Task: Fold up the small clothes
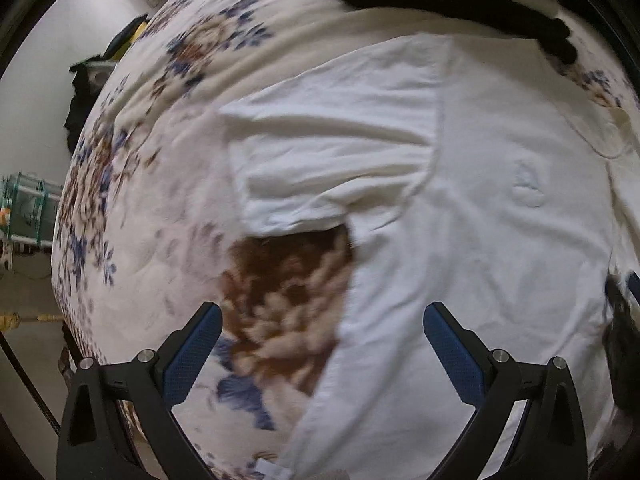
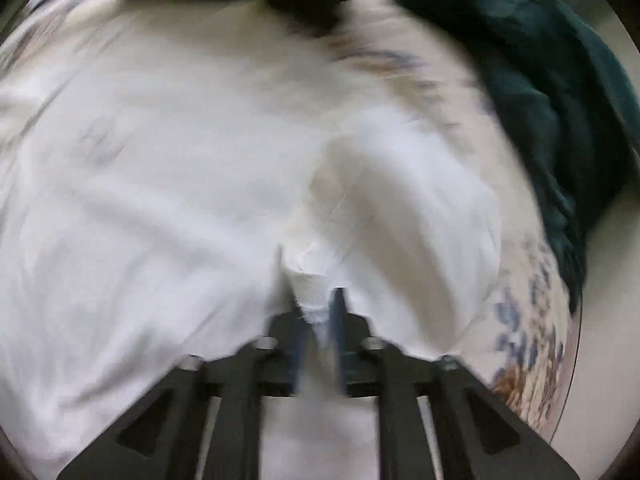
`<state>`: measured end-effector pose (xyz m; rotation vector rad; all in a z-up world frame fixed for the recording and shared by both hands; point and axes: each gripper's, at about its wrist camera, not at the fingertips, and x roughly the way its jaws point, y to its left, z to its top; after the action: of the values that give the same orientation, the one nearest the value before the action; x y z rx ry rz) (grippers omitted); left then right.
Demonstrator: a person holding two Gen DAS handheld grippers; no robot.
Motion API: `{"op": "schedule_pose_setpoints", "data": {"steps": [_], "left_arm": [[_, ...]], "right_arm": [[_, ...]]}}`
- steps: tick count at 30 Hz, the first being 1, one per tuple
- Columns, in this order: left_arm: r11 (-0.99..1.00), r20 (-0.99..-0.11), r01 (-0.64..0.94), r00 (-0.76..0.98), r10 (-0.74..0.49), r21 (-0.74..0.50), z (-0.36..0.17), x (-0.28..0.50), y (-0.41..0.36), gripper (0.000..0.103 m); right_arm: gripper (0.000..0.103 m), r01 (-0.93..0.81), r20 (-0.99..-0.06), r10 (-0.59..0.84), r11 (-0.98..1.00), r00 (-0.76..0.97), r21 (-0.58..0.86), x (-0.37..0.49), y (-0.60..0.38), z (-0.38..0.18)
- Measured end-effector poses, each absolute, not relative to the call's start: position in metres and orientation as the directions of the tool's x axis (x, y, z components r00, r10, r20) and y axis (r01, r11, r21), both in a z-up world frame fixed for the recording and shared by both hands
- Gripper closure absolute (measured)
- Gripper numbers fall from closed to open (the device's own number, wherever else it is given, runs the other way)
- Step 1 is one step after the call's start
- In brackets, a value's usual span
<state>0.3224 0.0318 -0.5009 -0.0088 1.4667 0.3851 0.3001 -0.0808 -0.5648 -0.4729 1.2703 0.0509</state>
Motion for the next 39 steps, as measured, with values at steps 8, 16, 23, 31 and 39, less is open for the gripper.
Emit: {"op": "schedule_pose_setpoints", "data": {"steps": [8,16,23,31,39], "left_arm": [[0.881,-0.996,-0.472,0.054,0.072,0.038,-0.520,0.317,0.098,0.000],[0.385,-0.866,-0.782,0.388,-0.316,-0.490,-0.567,0.326,0.191,0.007],[0.385,-0.871,-0.781,0.436,-0.227,-0.492,-0.559,0.338,0.195,0.099],[0.792,-0.782,-0.371,0.590,-0.202,-0.485,-0.465,0.388,0.092,0.099],[0.859,-0.820,-0.017,0.306,-0.483,-0.512,-0.478,0.388,-0.024,0.076]], "right_arm": [[0.047,-0.077,-0.969,-0.098,0.990,0.225,-0.118,0.255,-0.126,-0.535],[0.046,0.182,-0.985,-0.102,0.980,0.141,-0.076,0.237,-0.174,-0.541],[0.046,0.302,-0.987,-0.107,0.951,0.121,-0.066,0.244,-0.189,-0.546],[0.046,0.320,-0.982,-0.122,0.945,0.145,-0.070,0.242,-0.187,-0.535],[0.046,0.348,-0.985,-0.141,0.932,0.104,-0.096,0.225,-0.198,-0.531]]}}
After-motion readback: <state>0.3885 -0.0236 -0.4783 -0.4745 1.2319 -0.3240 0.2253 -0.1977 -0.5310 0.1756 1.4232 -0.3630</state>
